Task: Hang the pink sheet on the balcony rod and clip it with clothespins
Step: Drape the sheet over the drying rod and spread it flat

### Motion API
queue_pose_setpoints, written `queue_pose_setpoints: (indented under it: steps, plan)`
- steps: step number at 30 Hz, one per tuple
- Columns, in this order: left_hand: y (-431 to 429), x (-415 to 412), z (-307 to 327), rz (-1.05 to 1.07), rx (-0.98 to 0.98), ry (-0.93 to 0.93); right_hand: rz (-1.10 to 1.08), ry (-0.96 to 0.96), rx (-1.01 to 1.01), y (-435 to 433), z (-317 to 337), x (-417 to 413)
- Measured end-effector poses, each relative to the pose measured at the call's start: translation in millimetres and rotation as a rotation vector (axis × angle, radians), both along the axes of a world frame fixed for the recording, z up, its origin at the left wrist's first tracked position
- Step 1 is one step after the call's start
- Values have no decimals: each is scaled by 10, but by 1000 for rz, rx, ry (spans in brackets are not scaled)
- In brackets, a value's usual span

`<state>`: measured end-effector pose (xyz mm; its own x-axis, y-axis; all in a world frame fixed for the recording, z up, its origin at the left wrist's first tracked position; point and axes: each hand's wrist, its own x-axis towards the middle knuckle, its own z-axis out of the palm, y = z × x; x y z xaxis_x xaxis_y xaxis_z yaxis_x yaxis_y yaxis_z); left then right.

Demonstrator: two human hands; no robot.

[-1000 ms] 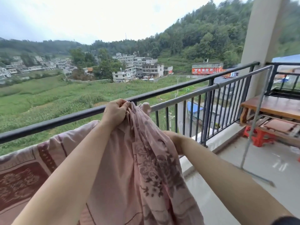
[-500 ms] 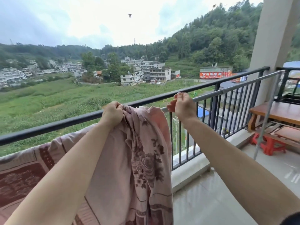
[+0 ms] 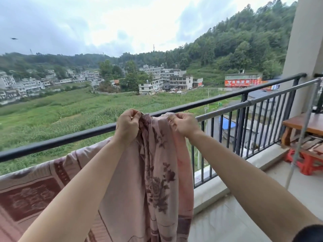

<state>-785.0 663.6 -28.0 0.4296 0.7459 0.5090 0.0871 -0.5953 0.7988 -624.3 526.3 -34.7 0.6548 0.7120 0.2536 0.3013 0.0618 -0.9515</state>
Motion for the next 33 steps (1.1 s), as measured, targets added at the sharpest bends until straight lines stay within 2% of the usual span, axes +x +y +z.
queue_pose_setpoints:
  steps: [4,6,8,10,11,13,15,18,20,22,26,30,33]
  plan:
    - [218,-192,15,178,-163,-17,-529,-76,269,-68,398,428]
    - [296,-242,7,256,-205,-13,-708,-152,339,-96,383,605]
    - [304,-233,-23,311,-162,68,-685,-246,167,-123,246,762]
    - [252,-179,-59,284,-92,157,-600,-307,-177,-196,32,893]
    - [232,-142,-80,264,-49,192,-595,-351,-282,-258,-79,930]
    - [214,-57,-106,254,16,225,-593,-419,-234,-355,-274,937]
    - [179,31,-90,233,-3,173,-472,-359,-179,-381,-386,849]
    - [146,91,-85,82,-76,97,-171,-317,-347,-374,-522,680]
    - [141,66,-130,-48,-95,140,-87,-472,-401,-315,-619,635]
    - [160,9,-181,-78,-29,196,-92,-498,-350,-254,-640,629]
    - [128,-15,-221,109,245,384,-148,-116,-80,-212,-444,659]
    - [80,-5,-270,366,440,551,-394,-151,43,-233,-297,900]
    - [128,-40,-270,438,443,559,-602,-83,96,-277,-409,1127]
